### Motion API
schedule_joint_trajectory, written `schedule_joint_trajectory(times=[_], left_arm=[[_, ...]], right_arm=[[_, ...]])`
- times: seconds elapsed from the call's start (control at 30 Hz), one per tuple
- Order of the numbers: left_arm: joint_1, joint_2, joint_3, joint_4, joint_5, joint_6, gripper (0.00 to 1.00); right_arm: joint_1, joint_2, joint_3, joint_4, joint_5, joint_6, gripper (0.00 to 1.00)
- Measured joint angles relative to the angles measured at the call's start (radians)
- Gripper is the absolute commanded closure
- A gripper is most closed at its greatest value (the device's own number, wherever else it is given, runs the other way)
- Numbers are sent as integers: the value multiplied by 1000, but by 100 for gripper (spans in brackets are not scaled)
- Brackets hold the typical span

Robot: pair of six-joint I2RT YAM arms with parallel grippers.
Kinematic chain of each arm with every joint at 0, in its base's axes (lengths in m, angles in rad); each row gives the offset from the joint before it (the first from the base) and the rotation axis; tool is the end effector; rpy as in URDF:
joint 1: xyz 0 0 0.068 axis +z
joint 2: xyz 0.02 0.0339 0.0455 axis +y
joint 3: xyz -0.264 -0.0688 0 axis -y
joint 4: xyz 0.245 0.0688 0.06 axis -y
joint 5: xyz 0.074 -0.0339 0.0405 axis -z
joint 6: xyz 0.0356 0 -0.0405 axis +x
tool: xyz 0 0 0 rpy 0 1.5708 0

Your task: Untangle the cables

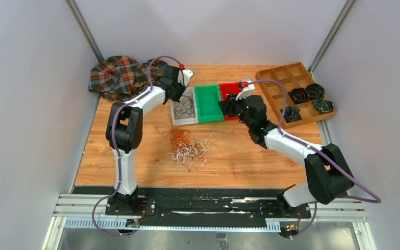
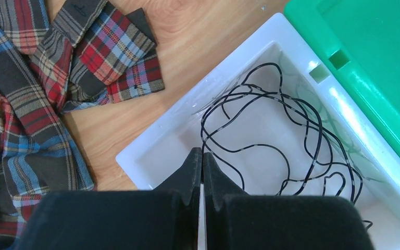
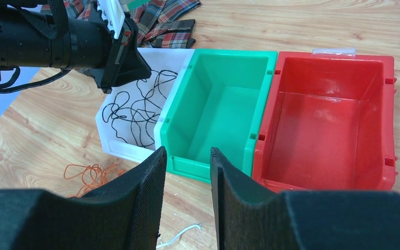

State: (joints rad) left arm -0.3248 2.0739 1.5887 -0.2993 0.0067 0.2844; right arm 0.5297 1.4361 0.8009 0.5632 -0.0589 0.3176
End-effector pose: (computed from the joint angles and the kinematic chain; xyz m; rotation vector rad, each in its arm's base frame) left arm 0.4449 -0.1501 0.2062 0.7095 2.2460 -0.0276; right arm 0.2808 0.1668 0.2702 -0.2247 1.6739 0.6911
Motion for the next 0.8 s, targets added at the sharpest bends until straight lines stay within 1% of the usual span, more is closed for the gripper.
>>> schedule_joint_trajectory(times=[0.07,0.13,0.17,0.27,0.37,0.5,0.57,0.7,0.8], left_arm=[[0,5,11,-15,0,2,67],[0,16,43,-47,9,5,54],[0,20,63,-64,14,0,49],[0,21,127,-119,27,-4,44],[0,18,182,-165,36,-3,37],[0,-6,214,-234,39,4,12],[0,-29,217,-266,42,6,9],[0,-79,217,-320,73,16,6],[0,-132,199,-367,126,42,6]], right_arm=[[0,-1,0,0,1,0,60],[0,-4,0,-1,1,-3,58],[0,-6,0,0,1,-5,57],[0,-18,0,-2,3,-12,56],[0,-34,0,-2,6,-19,55],[0,-49,0,0,6,-19,55],[0,-51,0,0,6,-19,55],[0,-52,0,-3,6,-19,55],[0,-53,0,-4,6,-19,55]])
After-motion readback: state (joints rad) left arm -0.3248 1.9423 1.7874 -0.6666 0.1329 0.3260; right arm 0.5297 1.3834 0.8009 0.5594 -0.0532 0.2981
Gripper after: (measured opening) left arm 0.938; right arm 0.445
